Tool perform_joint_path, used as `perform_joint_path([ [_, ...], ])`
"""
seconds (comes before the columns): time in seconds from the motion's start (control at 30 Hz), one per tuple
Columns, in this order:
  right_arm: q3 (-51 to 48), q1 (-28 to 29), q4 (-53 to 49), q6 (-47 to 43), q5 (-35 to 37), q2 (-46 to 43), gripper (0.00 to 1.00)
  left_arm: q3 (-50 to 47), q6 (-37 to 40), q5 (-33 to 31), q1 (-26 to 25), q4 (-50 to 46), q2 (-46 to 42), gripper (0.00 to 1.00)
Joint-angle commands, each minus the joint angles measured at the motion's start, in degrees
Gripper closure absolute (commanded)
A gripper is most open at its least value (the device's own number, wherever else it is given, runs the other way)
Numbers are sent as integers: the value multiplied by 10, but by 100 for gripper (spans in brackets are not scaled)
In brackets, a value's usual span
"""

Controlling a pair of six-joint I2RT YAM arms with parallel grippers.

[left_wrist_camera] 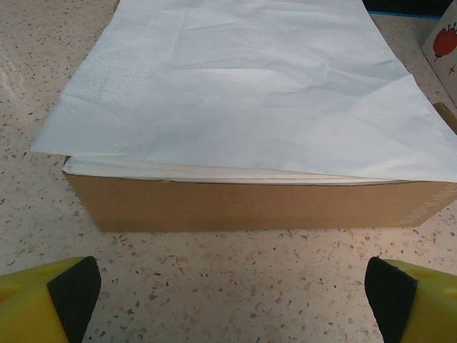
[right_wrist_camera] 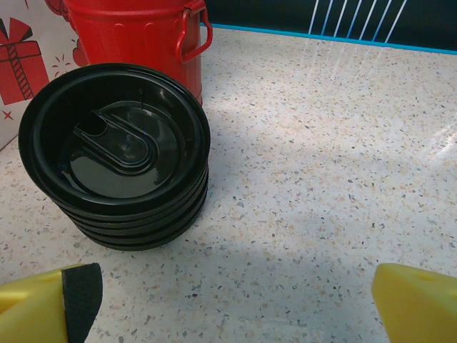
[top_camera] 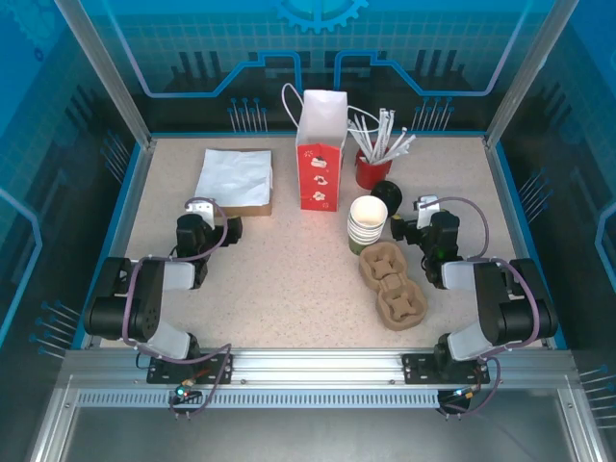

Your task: Pack the takeout coffee

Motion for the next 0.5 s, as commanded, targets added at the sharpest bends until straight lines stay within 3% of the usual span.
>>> perform_joint_path([
  [0.0, 6, -2, 13, 6, 7, 1, 0, 8, 5, 2, -2, 18, -4, 1],
  [0.47, 6, -4, 11, 7, 4, 1, 0, 7, 4, 3, -2, 18, -4, 1],
])
